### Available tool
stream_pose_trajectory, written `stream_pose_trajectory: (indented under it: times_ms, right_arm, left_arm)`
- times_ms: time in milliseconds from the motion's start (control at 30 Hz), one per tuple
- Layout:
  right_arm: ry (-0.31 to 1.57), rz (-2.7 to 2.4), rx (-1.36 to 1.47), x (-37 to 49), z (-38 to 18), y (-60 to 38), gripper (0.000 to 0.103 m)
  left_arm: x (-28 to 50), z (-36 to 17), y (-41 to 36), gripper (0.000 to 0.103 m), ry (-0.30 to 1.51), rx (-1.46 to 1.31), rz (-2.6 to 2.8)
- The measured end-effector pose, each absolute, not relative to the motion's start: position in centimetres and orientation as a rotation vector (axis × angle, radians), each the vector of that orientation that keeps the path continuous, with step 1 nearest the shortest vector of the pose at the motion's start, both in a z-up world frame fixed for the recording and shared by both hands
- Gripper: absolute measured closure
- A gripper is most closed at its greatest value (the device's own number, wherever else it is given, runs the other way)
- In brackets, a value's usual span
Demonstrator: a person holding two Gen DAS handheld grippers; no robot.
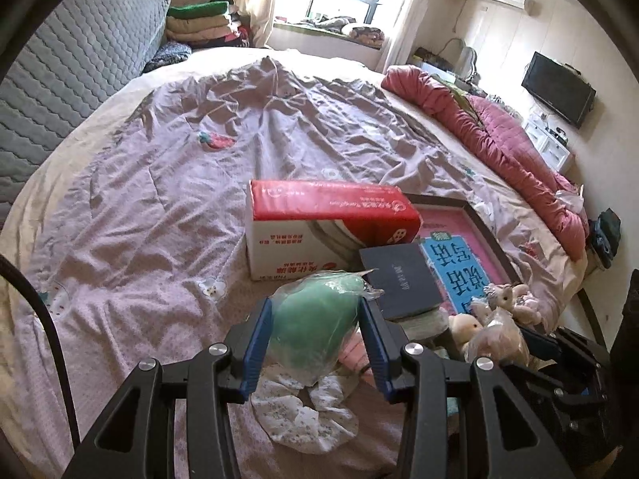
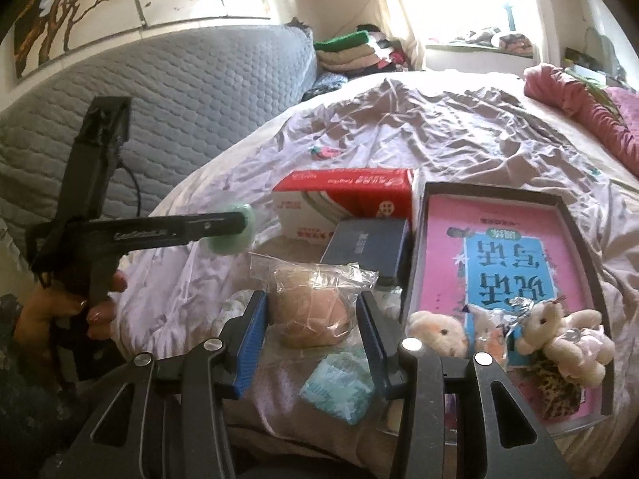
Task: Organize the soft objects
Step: 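Carry the green ball in the left tool while the right tool carries the bun bag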
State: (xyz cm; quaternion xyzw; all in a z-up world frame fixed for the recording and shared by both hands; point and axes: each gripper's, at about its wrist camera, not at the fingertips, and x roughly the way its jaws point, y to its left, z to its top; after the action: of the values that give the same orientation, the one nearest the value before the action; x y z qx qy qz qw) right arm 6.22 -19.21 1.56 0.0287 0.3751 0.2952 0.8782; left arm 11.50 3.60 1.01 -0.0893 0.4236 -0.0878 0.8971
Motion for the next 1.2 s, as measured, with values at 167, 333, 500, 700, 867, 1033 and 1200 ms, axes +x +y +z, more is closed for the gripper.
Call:
stream_pose_trajectory:
  times_ms: [167, 333, 500, 700, 867, 1033, 1200]
  right_arm:
    - [0.747, 0.587, 0.075, 6.1, 2.6, -20.6, 0.056]
    - [0.720, 0.554, 0.108, 6.1, 3.4, -22.5, 0.056]
    - [0.695, 0.527, 0.144, 6.0, 4.1, -24.5, 0.056]
    - [0.671, 0.498, 0.170, 5.6, 4.9, -26.3, 0.056]
    - [0.654, 0.460, 0.184, 5.3, 5.5, -28.2, 0.056]
    - [0.635, 0.414, 0.203, 5.1, 6.0, -30.3, 0.056]
    - [0.609, 0.350, 0.194, 4.6, 6.8, -32.5, 0.056]
  left_arm:
    - [10.9, 1.8, 2.7, 0.058, 0.870, -0.170, -0.186]
    - [10.5, 2.4, 1.2, 0.058, 0.865, -0.149, -0.199]
    - [10.1, 3.1, -0.5, 0.058, 0.855, -0.132, -0.220]
    - [9.7, 3.9, -2.3, 0.058, 0.843, -0.110, -0.242]
    - [9.3, 4.6, -4.1, 0.058, 0.837, -0.085, -0.258]
    - [8.9, 5.8, -6.1, 0.058, 0.825, -0.086, -0.296]
    - [8.5, 6.5, -8.4, 0.058, 0.815, -0.061, -0.333]
